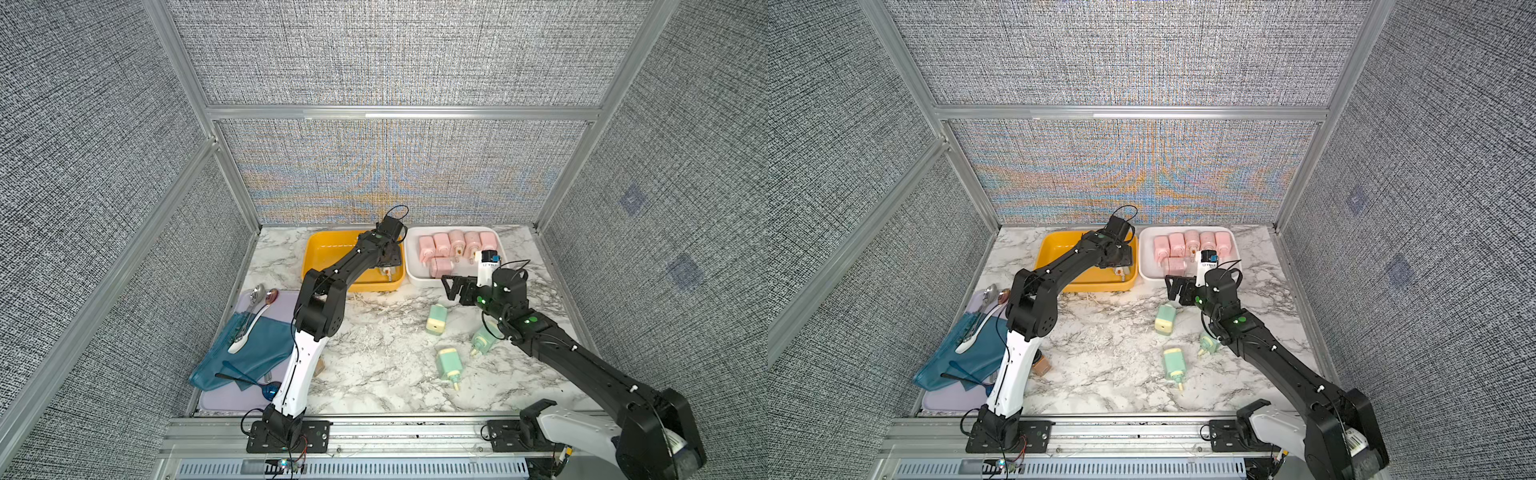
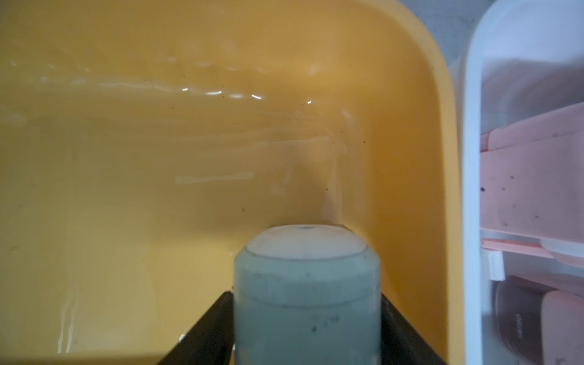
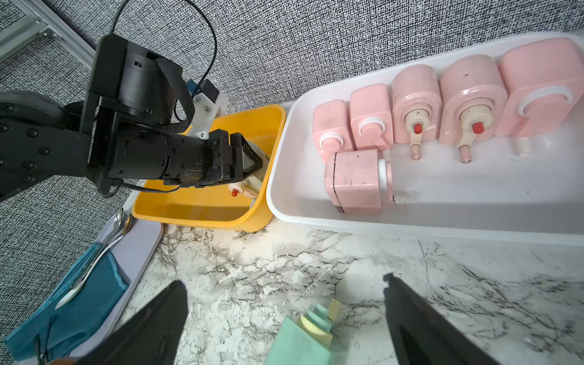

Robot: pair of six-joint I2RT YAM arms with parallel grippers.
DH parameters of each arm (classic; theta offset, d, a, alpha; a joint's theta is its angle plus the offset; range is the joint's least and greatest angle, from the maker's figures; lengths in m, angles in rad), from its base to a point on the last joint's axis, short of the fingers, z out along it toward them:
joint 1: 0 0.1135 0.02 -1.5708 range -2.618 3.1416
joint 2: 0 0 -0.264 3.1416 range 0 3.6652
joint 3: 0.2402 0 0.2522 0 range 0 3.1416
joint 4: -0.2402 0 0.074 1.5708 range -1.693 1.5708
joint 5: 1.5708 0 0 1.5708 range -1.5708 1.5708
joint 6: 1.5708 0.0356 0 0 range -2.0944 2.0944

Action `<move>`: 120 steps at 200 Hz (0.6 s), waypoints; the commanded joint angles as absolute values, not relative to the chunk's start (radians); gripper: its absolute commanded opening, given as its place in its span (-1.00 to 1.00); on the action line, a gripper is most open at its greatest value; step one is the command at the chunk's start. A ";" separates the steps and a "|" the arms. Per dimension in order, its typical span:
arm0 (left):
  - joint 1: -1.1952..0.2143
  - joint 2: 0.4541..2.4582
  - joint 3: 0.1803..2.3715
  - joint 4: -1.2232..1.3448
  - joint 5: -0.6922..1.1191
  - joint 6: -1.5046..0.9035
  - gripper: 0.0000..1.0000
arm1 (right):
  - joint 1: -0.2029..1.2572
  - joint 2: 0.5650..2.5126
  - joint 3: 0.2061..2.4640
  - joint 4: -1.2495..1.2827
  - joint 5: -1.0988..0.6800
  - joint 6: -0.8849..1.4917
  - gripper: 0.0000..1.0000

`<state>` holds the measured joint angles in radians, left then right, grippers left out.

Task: Place the pencil sharpeners by color into the storage box
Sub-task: Place the pencil sharpener in the storage box.

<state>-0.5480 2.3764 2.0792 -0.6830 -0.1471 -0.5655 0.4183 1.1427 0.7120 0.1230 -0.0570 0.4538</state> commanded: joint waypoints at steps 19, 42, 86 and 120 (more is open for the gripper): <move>-0.547 2.346 2.075 -0.693 -0.108 -0.574 0.39 | 0.421 1.137 0.703 0.129 -0.049 0.449 0.98; -0.545 2.340 2.076 -0.698 -0.096 -0.577 0.44 | 0.421 1.133 0.700 0.130 -0.049 0.453 0.98; -0.545 2.324 2.049 -0.691 -0.072 -0.603 0.57 | 0.425 1.127 0.695 0.130 -0.048 0.456 0.98; -0.543 2.294 2.021 -0.682 -0.088 -0.606 0.67 | 0.425 1.130 0.695 0.131 -0.049 0.456 0.98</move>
<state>-0.5465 2.3215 2.0319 -0.6823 -0.0795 -0.5938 0.4240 1.1313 0.6971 0.1204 -0.0570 0.4534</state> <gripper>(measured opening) 0.826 0.990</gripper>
